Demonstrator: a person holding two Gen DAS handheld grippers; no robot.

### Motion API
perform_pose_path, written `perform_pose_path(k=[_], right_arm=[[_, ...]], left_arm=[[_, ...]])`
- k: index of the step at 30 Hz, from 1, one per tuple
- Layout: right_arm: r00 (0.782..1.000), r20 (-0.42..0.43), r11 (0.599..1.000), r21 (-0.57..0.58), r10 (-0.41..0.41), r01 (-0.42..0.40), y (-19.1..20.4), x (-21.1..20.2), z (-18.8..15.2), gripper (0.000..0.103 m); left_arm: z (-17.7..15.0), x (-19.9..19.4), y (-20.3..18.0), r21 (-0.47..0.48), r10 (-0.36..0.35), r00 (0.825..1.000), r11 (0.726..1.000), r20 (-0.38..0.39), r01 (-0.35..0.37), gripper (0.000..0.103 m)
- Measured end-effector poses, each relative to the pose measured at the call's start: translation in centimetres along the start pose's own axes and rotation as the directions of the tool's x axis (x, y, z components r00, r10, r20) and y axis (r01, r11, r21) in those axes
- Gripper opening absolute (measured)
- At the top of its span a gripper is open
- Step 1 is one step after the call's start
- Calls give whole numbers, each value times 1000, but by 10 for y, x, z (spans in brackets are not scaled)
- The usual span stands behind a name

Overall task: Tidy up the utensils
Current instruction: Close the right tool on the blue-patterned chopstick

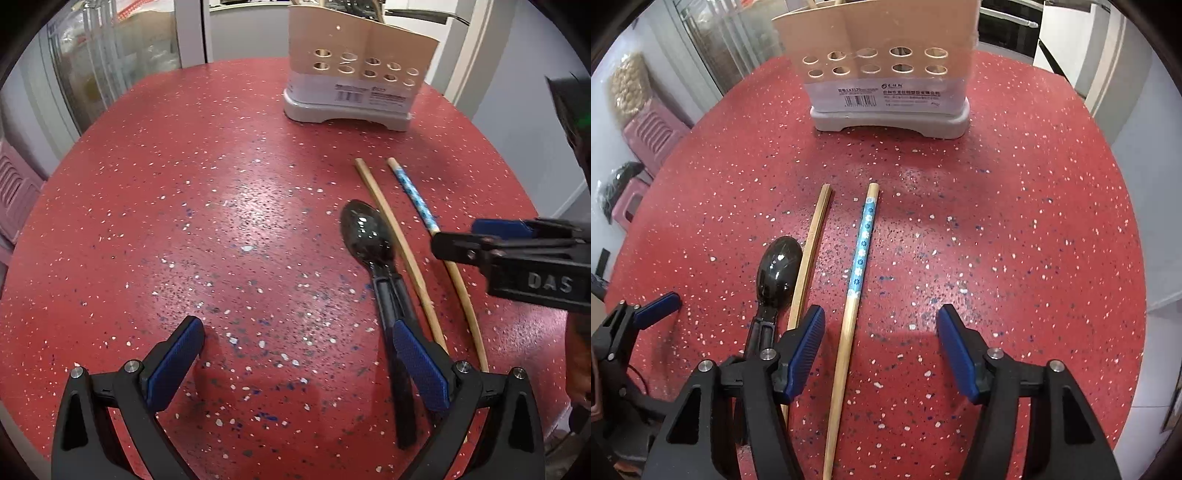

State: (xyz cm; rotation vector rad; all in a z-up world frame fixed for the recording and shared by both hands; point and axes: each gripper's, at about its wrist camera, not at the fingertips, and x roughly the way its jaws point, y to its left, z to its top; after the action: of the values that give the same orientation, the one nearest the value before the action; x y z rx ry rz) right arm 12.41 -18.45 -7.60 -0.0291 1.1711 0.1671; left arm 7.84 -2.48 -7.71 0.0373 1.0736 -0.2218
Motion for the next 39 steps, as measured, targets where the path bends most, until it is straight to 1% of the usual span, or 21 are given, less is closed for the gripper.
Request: perform_pose_path(k=[3,7,9,15,22,23,25,26,27,29,35,39], right_arm=[[999,1,999,-31,-33,33,5,3,2,60],[997,3,994,-82,-79,79,14,7,5,55],[997,4,992,-94,-80,80,18,9,8,53],[997,5,993,-97,-72,72,20,10,10,51],[997,9,993,-91,-76,77,11,7,8,50],[997,8,993,-94,-74,75,9,8,9,48],[997,9,992,-106,-74,74,7,9,10,44],[997,9,991,-116,-72,73,8,9,10,35],[998,9,990,-120,-69,70,8,9,10,23],[998,6,990,-121,-66,66,7,8,10,11],[999,10,994,-98,-40,40,-2,8,8,9],[999,15,995,-89,-42,43,-17,9,10,9]], left_arm=[[-3,2,-5,22,25,1000,999,-10,-25,103],[-1,3,-8,20,26,1000,999,-10,-25,103],[1,5,-10,20,27,1000,999,-10,-26,103],[13,12,-16,12,21,1000,1000,-17,-21,103],[16,11,-14,-9,-19,1000,1000,-17,19,103],[15,12,-15,-8,-18,1000,1000,-17,18,103],[16,14,-17,7,3,1000,1000,-23,-3,103],[16,14,-17,15,12,1000,1000,-24,-11,103],[16,13,-17,18,11,1000,1000,-22,-10,103],[18,15,-20,19,14,1000,1000,-26,-13,103],[27,19,-23,4,15,999,1000,-35,-15,103],[31,23,-31,25,21,999,999,-39,-20,103]])
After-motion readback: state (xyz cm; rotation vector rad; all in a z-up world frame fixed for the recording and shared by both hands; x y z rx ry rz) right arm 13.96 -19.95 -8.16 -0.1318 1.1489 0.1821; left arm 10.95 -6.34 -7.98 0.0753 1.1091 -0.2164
